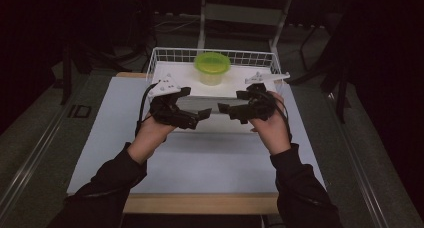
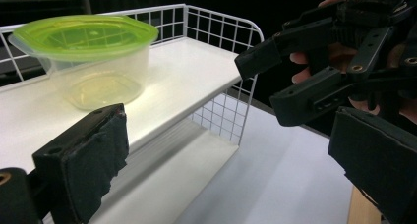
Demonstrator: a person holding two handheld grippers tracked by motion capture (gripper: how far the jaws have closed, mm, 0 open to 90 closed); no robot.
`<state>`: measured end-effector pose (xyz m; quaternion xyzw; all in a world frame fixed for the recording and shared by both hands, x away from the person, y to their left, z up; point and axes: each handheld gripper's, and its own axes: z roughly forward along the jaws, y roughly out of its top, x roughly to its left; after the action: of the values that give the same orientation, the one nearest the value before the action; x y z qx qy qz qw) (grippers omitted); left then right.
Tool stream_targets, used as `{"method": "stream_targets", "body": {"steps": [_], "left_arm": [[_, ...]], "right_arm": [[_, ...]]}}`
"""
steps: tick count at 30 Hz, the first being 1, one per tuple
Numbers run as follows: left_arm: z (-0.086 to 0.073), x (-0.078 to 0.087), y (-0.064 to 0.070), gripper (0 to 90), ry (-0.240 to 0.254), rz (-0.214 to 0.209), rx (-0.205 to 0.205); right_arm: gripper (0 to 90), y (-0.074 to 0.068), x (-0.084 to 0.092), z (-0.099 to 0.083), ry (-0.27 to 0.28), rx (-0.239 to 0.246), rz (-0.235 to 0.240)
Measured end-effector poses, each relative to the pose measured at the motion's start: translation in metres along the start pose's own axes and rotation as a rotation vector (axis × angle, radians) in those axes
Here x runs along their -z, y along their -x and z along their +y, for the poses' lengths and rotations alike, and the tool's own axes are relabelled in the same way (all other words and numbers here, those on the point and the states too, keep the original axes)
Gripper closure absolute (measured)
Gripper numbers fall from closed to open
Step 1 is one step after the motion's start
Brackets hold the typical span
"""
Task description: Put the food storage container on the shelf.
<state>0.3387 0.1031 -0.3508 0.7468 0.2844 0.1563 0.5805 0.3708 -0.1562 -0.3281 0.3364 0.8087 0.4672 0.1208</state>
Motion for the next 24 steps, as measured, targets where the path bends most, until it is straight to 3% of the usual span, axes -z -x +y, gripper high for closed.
{"method": "stream_targets", "body": {"steps": [16,24], "left_arm": [[-0.06,0.013,0.013,2.4,-0.08,-0.047,-0.004],[-0.086,0.017,0.02,2.4,-0.112,-0.073,-0.029]], "right_arm": [[16.4,-0.012,0.0,-0.066,0.026,0.07,0.05],[16.2,-0.012,-0.007,-0.106,-0.001,0.079,0.079]]}}
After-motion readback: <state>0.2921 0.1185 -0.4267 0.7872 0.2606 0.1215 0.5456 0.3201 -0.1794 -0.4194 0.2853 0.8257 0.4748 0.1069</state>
